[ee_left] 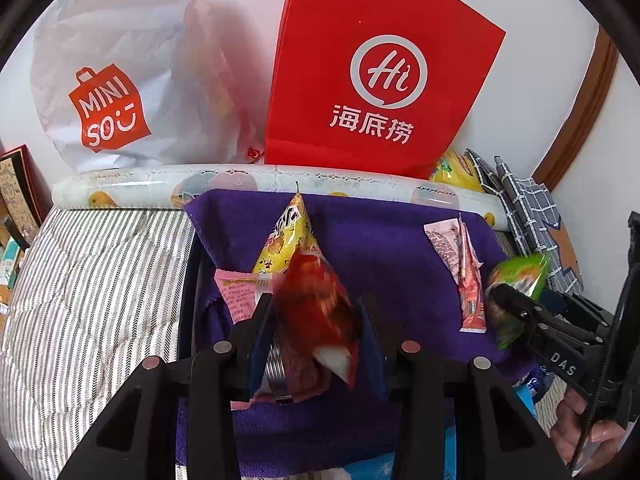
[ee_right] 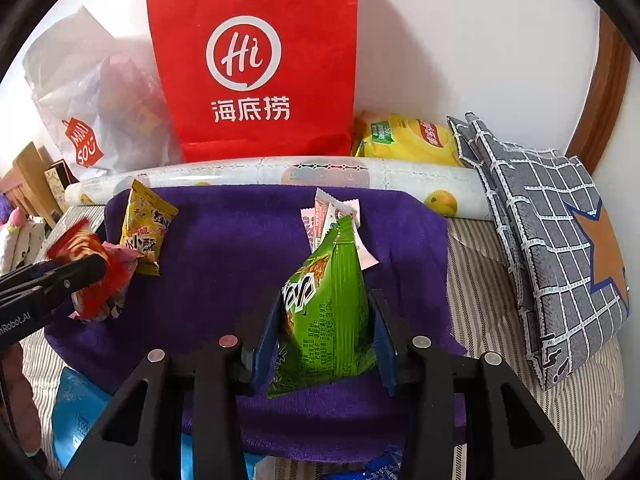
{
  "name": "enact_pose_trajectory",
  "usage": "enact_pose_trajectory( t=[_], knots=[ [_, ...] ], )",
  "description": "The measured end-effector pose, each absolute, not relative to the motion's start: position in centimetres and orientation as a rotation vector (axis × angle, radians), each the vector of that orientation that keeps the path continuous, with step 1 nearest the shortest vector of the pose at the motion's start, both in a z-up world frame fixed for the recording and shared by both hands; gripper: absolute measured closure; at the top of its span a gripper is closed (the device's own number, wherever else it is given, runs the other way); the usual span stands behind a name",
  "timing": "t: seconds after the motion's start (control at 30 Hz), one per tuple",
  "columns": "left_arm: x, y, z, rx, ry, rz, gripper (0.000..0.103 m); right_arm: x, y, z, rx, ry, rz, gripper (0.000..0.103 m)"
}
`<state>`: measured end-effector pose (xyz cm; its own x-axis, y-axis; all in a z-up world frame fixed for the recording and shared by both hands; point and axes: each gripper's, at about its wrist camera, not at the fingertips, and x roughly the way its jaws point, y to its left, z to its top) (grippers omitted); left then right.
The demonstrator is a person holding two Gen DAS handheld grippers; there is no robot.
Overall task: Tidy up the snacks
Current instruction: 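Open both grippers to drop the red and green bags onto the towel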
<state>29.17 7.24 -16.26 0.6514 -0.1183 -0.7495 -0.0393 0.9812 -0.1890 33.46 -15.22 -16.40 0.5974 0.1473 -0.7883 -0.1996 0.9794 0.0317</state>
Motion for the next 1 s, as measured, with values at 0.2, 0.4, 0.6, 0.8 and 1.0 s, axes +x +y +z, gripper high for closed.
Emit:
enact_pose_trajectory(
  t=[0.2,0.4,0.6,0.8,1.0],
  knots=[
    [29.1,7.2,-16.2,-0.193,0.858,-0.047,0.064,32.9,-15.2,-15.5,-0.05,0.867,0.221,0.045],
    [29.1,7.3,-16.1,-0.203,0.86,-0.049,0.063,32.7,-15.5,-15.0,-0.013,0.859,0.236,0.039],
    [29.0,6.9,-16.0,-0.185,0.86,-0.05,0.058,32.5,-16.0,-14.6,0.031,0.86,0.243,0.037],
    [28.8,6.3,-15.5,-0.166,0.854,-0.061,0.048,31.5,-16.3,-13.2,0.023,0.798,0.23,0.02],
    [28.2,5.9,-14.9,-0.156,0.847,-0.066,0.044,30.7,-16.9,-11.7,0.026,0.755,0.171,0.015]
  ],
)
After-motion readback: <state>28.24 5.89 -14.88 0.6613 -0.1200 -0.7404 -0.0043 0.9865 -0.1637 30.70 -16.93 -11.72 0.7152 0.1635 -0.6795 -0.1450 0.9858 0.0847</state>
